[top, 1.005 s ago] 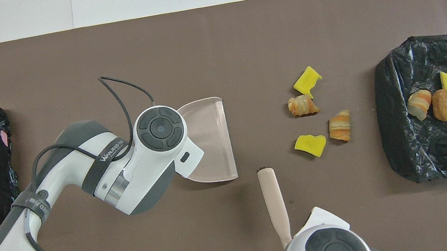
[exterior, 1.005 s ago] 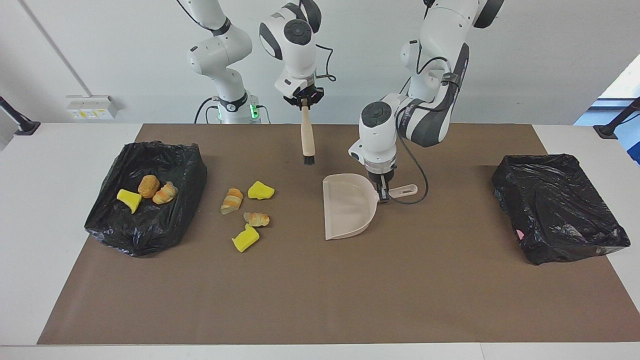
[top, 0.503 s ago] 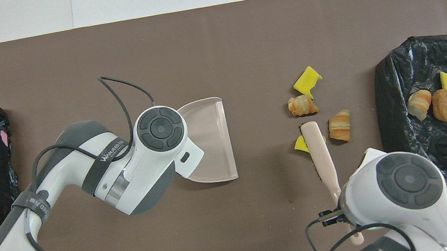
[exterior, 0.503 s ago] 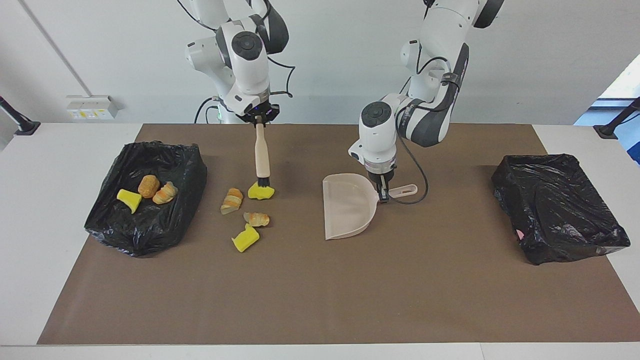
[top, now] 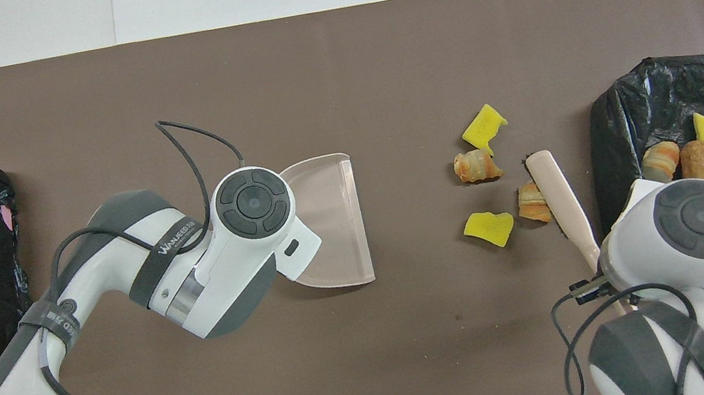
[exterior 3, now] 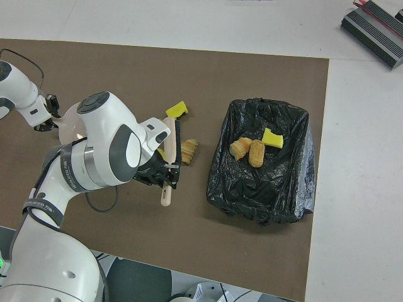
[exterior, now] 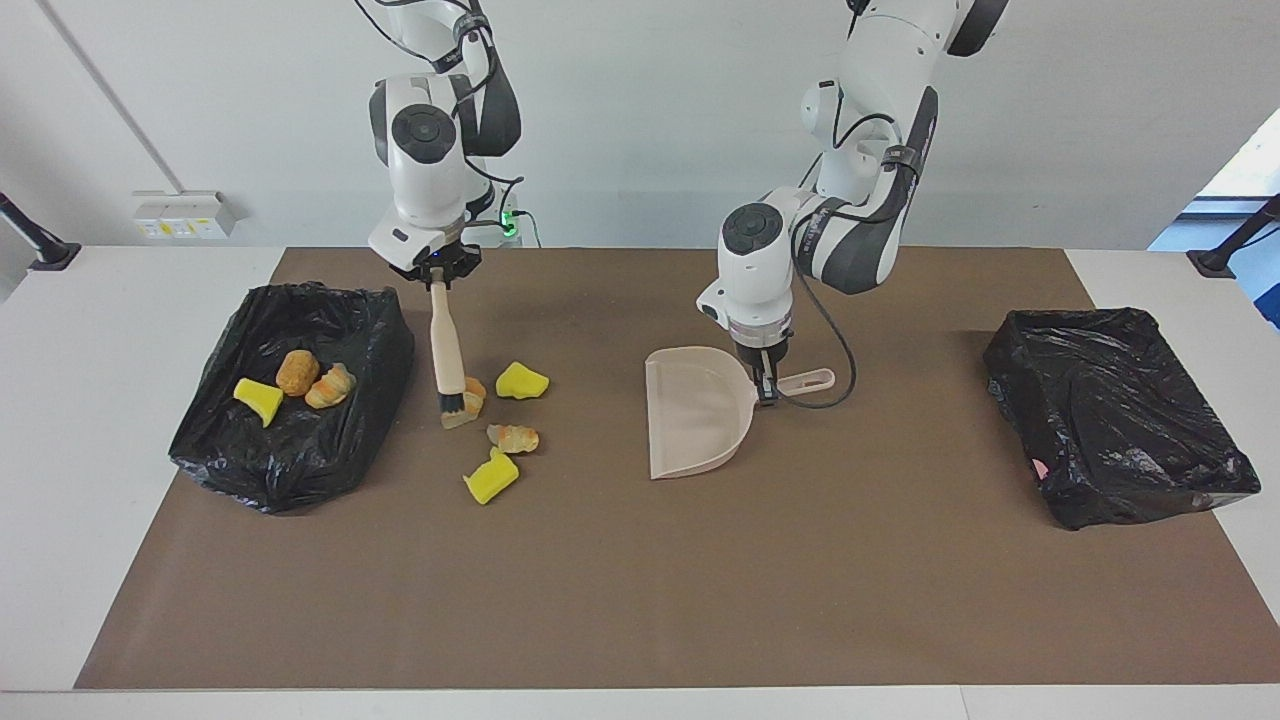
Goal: Sweep and dump trash in bin
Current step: 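Grasp the wooden brush with the right gripper and lift it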
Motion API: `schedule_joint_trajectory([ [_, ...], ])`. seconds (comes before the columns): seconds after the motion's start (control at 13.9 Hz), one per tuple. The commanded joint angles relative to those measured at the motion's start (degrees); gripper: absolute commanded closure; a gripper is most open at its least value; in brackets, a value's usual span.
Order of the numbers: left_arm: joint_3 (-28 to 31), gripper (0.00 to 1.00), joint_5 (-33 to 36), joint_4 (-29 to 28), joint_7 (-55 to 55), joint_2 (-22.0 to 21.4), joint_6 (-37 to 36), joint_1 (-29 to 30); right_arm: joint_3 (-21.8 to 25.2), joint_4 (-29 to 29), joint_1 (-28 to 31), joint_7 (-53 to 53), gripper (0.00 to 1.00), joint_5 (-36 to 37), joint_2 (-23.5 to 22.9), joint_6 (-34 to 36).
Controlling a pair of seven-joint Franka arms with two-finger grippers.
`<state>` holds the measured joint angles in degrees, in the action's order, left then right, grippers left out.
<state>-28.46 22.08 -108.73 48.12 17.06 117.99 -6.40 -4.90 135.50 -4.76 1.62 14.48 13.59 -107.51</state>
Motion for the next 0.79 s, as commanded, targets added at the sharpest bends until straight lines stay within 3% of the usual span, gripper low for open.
schedule_joint_trajectory([
  [0.0, -0.10, 1.00, 0.60, -2.63, 0.31, -1.86, 1.10, 0.16, -0.90, -0.32, 2.91, -1.27, 1.00, 4.15, -4.43, -2.96],
  [0.36, -0.10, 1.00, 0.51, -2.72, -0.74, -1.86, 1.37, 0.16, -1.17, 0.21, 3.53, -0.83, 1.00, 3.10, -6.91, -5.16],
  [0.72, -0.10, 1.00, 0.51, -2.72, -0.92, -1.86, 1.45, 0.33, -1.26, 0.21, 0.72, -0.75, 1.00, -5.06, -8.40, -4.72],
])
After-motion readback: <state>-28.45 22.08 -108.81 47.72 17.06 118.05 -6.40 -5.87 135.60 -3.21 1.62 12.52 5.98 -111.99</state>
